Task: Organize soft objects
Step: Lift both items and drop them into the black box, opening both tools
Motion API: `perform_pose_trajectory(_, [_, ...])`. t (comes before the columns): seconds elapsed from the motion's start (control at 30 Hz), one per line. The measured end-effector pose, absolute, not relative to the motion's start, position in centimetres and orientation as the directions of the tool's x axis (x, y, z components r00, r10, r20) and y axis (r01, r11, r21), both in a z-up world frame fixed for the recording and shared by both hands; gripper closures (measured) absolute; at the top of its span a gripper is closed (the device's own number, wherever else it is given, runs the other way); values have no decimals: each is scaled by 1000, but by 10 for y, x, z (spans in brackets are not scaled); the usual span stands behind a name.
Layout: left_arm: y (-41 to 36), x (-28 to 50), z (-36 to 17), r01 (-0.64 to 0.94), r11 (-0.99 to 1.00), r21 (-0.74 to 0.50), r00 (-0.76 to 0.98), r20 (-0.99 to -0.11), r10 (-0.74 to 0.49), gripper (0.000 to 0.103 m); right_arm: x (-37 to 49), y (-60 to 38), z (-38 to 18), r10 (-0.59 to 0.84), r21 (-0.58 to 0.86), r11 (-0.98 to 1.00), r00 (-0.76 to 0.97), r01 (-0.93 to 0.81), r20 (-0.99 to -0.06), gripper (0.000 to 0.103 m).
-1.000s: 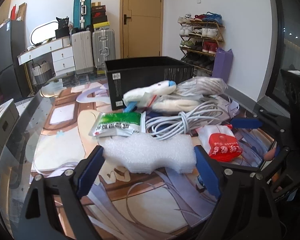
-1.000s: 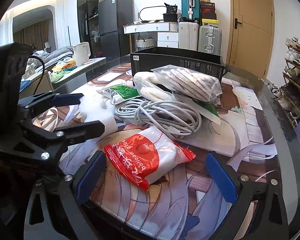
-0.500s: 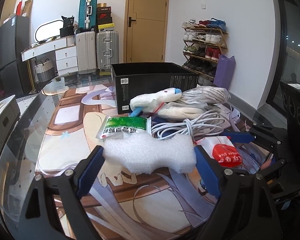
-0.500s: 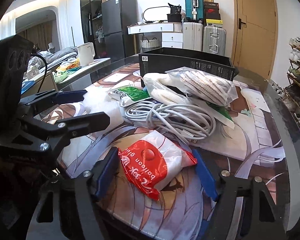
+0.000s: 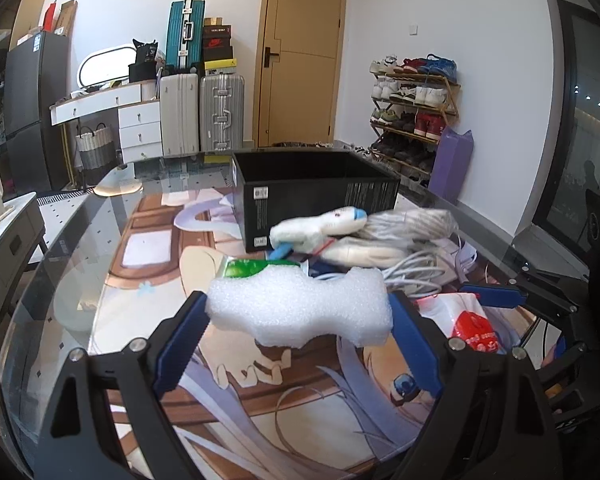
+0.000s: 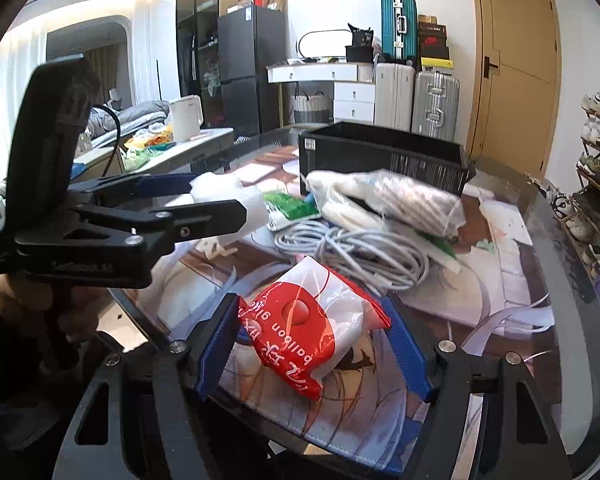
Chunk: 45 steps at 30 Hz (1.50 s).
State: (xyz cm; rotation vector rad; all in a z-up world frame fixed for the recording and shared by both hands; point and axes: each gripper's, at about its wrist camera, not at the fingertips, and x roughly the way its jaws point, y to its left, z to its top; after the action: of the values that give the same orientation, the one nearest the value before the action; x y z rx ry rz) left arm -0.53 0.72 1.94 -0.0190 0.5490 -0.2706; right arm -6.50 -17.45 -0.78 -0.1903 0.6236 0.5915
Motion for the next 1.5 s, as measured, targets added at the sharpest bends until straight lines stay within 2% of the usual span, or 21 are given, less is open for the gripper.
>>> perform_pose_trajectory(0.27, [1, 1, 36, 221, 975, -39, 843, -494, -211, 14, -58, -190, 22, 475, 31, 835, 692, -549, -544, 31])
perform_pose_trajectory(0.67, [-6, 27, 57, 185, 982, -31, 871, -457, -178, 14, -22, -209, 67, 462, 39, 862, 751, -506, -472, 30])
perform_pose_trajectory(1.13, [-4, 69, 81, 145, 989, -34, 901, -409, -146, 14, 22, -208, 84, 443, 8, 869, 772, -495, -456, 30])
perform_pose_trajectory(1.5, [-3, 108, 81, 122, 992, -29, 907, -404, -123, 14, 69, -205, 90, 439, 7, 872, 774, -490, -456, 30])
